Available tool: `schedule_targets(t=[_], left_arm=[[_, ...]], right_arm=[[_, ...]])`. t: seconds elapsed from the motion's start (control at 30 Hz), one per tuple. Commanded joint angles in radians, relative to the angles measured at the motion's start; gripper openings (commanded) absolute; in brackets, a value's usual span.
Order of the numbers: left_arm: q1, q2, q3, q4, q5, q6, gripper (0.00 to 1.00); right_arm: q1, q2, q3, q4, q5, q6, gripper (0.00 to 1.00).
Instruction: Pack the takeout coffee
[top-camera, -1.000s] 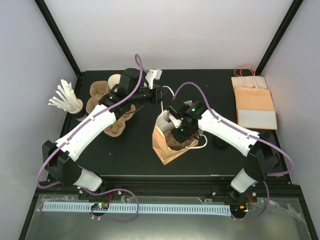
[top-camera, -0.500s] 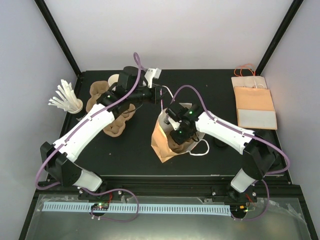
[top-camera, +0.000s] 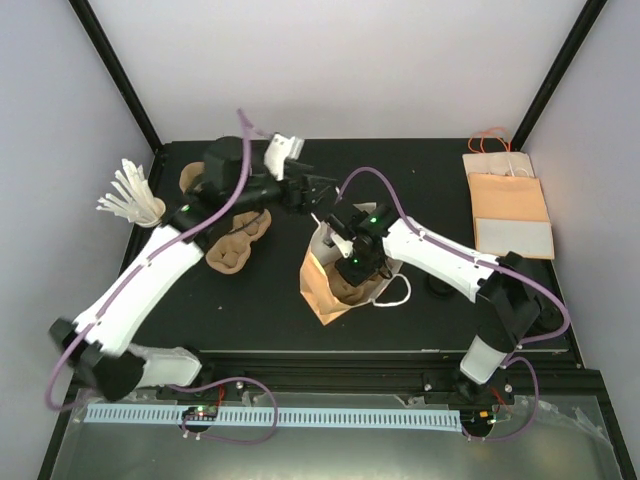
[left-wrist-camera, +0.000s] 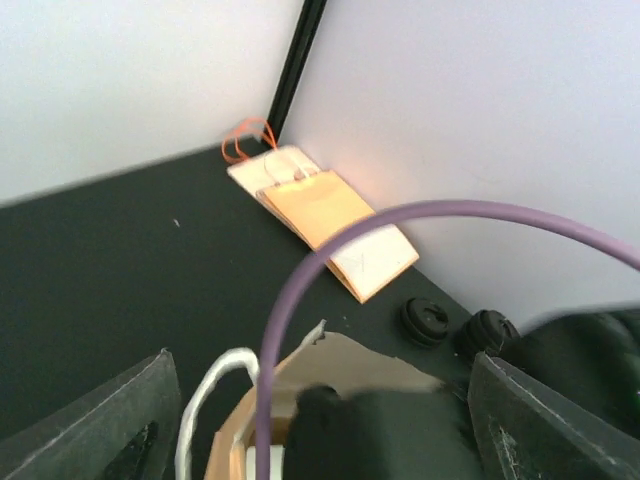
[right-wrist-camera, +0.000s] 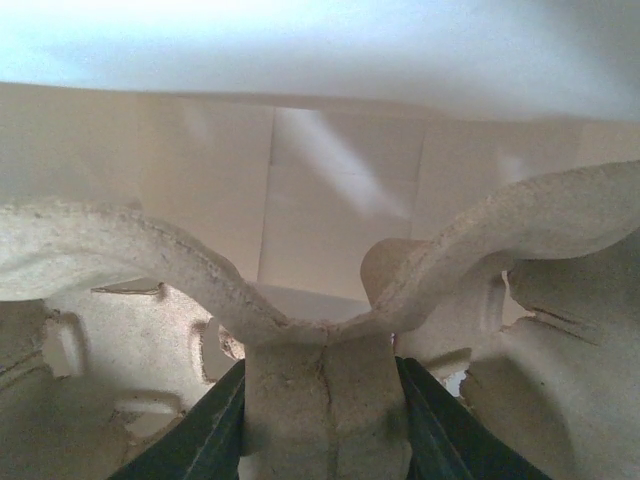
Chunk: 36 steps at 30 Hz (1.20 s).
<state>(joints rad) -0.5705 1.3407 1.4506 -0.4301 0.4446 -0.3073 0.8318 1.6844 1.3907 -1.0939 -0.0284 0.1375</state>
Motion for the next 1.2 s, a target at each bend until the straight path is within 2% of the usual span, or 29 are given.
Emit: schedule_targets(t=[0.0,0.1,0.17,0.23,0.3,0.37,0.5,0.63,0.77,1.17], left_arm=[[-0.039,-0.220,-0.045,-0.046,-0.137,0.171,0.85],[-0.128,-0.301,-0.052,-0.134,-0.319,0.286,0.90],[-0.173,-0.332,-0.049,-0.173,-0.357,0.320,0.90],[-0.216,-0.358,-0.061,-0.179,-0.275,0.343,0.81],[-0.280,-0.368,-0.075,-0.175,-0.235,0.338,0.66],[-0.378,-0.366,-0.095,-0.166,-0.261,0.336,0.63],[-0.650,-0.334,-0.153,-0.097,-0.426,0.420,0.74],[-0.817,-0.240,-0.113,-0.125,-0.573,0.465,0.81],[-0.873,-0.156,-0.099,-0.132,-0.666,0.456,0.82],[-0.878,-0.066,-0.158,-0.062,-0.830,0.384,0.74]], right_arm=[[0.009,0.022,0.027,-0.047,0.000,-0.022,0.33],[0.009,0.032,0.044,-0.052,-0.006,-0.026,0.33],[0.010,0.039,0.051,-0.054,-0.006,-0.026,0.33],[0.009,0.046,0.059,-0.057,-0.006,-0.026,0.33],[0.009,0.053,0.067,-0.058,-0.006,-0.024,0.33],[0.009,0.055,0.074,-0.057,-0.005,-0.021,0.33],[0.009,0.063,0.084,-0.058,-0.010,-0.018,0.33],[0.010,0.064,0.087,-0.063,-0.011,-0.014,0.33],[0.010,0.060,0.091,-0.063,-0.011,-0.011,0.33],[0.009,0.046,0.071,-0.043,-0.022,-0.006,0.33]])
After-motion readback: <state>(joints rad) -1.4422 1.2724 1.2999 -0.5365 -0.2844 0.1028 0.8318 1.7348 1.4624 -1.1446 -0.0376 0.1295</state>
